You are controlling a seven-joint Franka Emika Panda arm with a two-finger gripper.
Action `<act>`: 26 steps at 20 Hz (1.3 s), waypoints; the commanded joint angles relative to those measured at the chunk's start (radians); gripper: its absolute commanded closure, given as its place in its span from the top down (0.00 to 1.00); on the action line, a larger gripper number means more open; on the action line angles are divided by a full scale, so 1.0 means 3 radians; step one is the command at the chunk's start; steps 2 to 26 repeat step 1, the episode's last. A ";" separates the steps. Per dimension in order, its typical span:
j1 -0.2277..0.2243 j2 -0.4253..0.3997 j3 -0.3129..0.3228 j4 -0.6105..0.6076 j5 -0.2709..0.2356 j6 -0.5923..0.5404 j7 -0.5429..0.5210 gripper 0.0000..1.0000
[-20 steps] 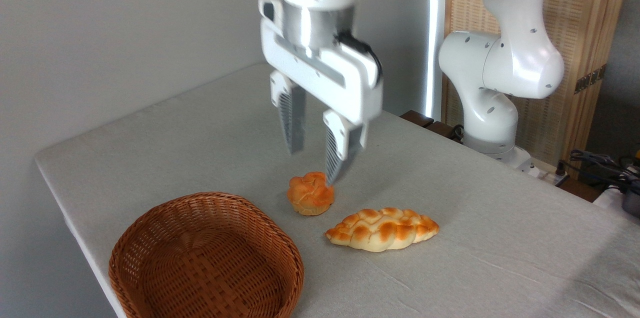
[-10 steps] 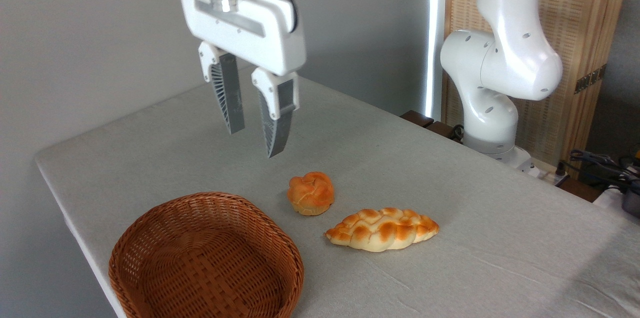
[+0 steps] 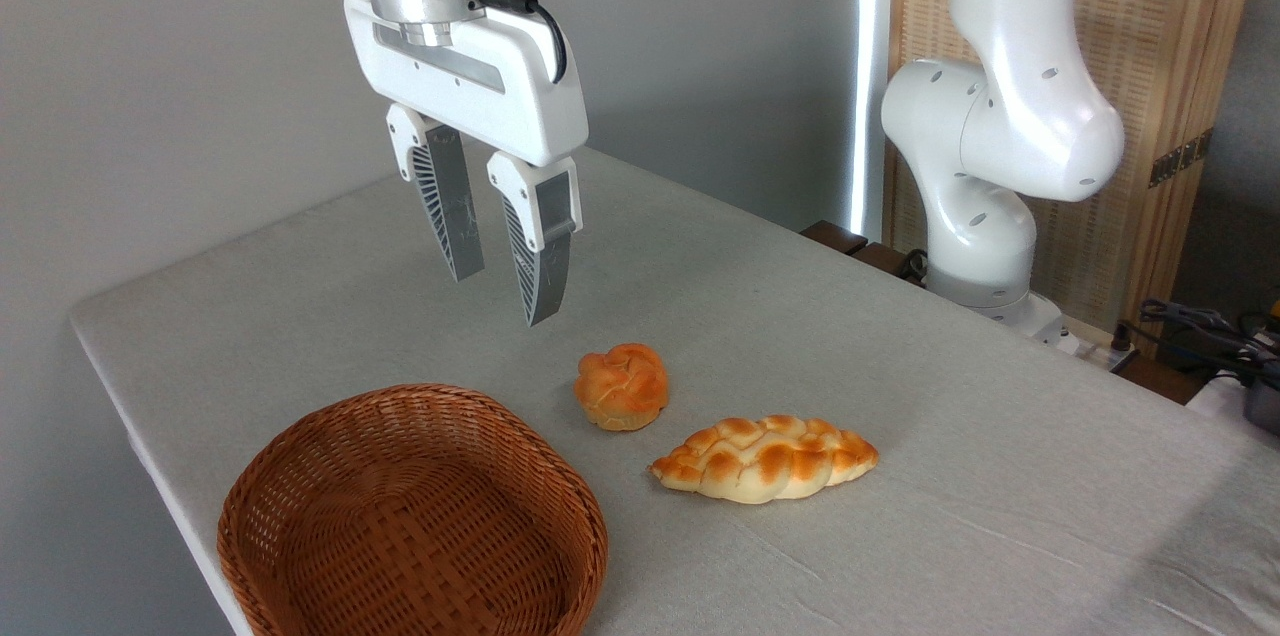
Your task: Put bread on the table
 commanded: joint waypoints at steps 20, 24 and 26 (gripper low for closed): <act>-0.0005 0.0006 0.0026 0.0065 0.0036 -0.0091 -0.0028 1.00; -0.0005 0.0006 0.0026 0.0065 0.0036 -0.0091 -0.0028 1.00; -0.0005 0.0006 0.0026 0.0065 0.0036 -0.0091 -0.0028 1.00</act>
